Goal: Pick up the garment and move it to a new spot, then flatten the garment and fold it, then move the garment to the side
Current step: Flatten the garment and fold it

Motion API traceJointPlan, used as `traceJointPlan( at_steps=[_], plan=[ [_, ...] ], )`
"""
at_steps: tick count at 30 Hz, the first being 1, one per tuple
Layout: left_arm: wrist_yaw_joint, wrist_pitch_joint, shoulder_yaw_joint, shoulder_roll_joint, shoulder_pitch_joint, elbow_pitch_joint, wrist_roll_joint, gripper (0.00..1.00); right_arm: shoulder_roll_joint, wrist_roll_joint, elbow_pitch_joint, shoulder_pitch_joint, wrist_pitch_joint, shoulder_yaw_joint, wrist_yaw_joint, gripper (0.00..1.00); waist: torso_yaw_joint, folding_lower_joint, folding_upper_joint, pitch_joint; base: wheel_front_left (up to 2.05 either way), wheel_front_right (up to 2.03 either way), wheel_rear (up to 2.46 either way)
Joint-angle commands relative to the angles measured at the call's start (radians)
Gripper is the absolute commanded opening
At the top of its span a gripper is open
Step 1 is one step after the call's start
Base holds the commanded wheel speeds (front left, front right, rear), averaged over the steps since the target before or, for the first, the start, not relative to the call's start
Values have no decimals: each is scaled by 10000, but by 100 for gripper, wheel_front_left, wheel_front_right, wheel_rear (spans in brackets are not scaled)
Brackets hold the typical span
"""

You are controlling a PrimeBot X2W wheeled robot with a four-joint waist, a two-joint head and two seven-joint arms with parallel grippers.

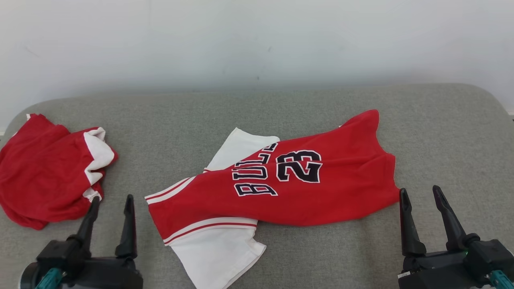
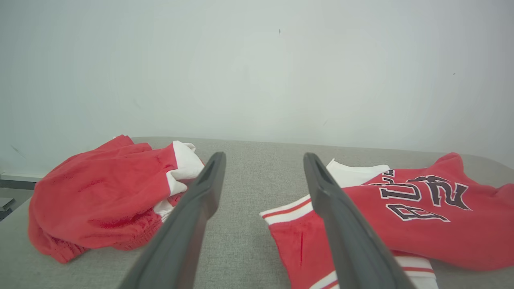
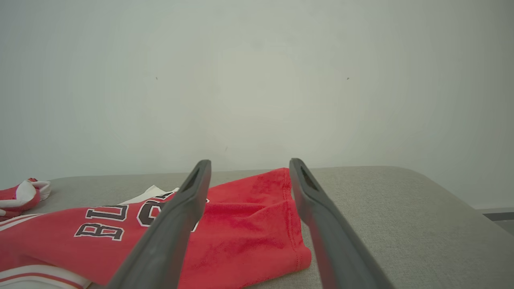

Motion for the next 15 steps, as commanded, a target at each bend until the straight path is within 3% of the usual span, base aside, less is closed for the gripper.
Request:
traceJointPlan(
  at_steps=[1, 8, 15],
  plan=[
    [33, -6, 202, -26, 245, -266, 198, 100, -32, -47, -17, 118, -4, 27, -27, 100, 94, -1, -1, -92, 0, 0, 0],
    [25, -6, 707, -301, 1168, -1449, 877, 100, -96, -75, 10, 312, -4, 71, -27, 100, 200, -1, -1, -236, 0, 0, 0],
    [-59, -7, 866, -528, 1572, -1466, 976, 100, -34, -101, 172, 520, -4, 68, -27, 100, 222, -1, -1, -272, 0, 0, 0]
  ],
)
